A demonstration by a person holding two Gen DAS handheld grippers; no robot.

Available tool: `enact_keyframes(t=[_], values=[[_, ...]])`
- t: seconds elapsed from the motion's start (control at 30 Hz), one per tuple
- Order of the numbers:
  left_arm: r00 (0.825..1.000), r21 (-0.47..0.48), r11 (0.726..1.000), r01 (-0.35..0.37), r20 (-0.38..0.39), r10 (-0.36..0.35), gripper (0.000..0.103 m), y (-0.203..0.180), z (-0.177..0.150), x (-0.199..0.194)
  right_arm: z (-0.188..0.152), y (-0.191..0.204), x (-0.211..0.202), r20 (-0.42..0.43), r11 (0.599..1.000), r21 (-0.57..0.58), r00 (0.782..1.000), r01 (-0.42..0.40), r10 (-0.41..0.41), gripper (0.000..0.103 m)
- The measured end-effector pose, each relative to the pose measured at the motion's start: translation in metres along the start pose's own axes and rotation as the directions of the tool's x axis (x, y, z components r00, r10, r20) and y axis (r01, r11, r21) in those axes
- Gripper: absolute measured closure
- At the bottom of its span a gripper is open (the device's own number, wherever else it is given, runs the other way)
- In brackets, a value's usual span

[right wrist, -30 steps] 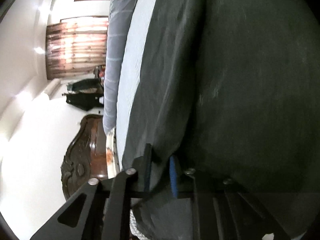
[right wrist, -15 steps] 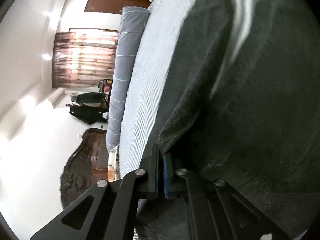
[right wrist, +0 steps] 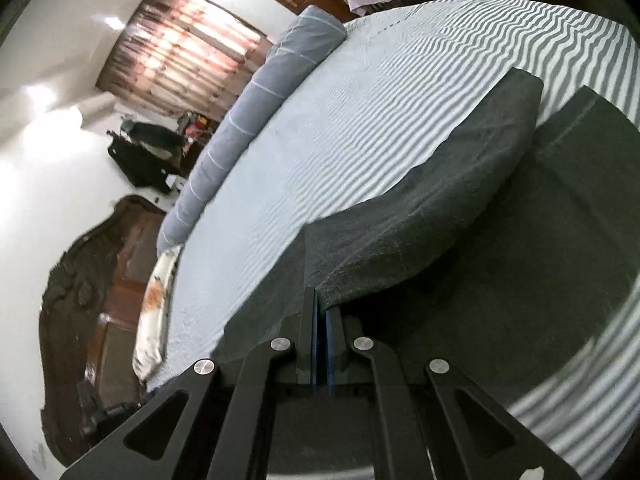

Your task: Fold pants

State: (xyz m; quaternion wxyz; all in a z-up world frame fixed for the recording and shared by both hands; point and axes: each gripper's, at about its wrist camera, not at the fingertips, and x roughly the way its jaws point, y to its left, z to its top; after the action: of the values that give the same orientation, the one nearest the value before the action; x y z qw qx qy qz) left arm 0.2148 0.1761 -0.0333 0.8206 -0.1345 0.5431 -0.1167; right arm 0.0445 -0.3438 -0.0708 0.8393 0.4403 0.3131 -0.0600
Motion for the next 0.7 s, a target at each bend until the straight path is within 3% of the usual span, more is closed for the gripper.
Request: enact_keyframes(t=[0.13, 0.4, 0.53, 0.7], values=[[0.999, 0.009, 1.000, -0.002, -0.048, 0.003, 0.093, 0.009, -0.018, 0.004, -0.018, -0.013, -0.006, -0.043, 0.999, 0.010, 0.998, 0.048, -0.047, 0.098], [0.988, -0.066, 0.997, -0.036, -0.153, 0.026, 0.093, 0.032, -0.068, 0.026, -0.039, -0.044, -0.005, -0.120, 0.991, 0.056, 0.986, 0.122, -0.114, 0.098], [0.984, -0.098, 0.993, -0.062, -0.171, 0.044, 0.092, 0.039, -0.077, 0.036, -0.050, -0.055, -0.001, -0.165, 0.981, 0.036, 0.969, 0.192, -0.183, 0.098], [0.978, -0.005, 0.988, -0.156, -0.143, 0.153, 0.086, 0.026, -0.080, 0.044, -0.061, -0.070, 0.016, -0.211, 0.971, 0.049, 0.952, 0.235, -0.220, 0.098]])
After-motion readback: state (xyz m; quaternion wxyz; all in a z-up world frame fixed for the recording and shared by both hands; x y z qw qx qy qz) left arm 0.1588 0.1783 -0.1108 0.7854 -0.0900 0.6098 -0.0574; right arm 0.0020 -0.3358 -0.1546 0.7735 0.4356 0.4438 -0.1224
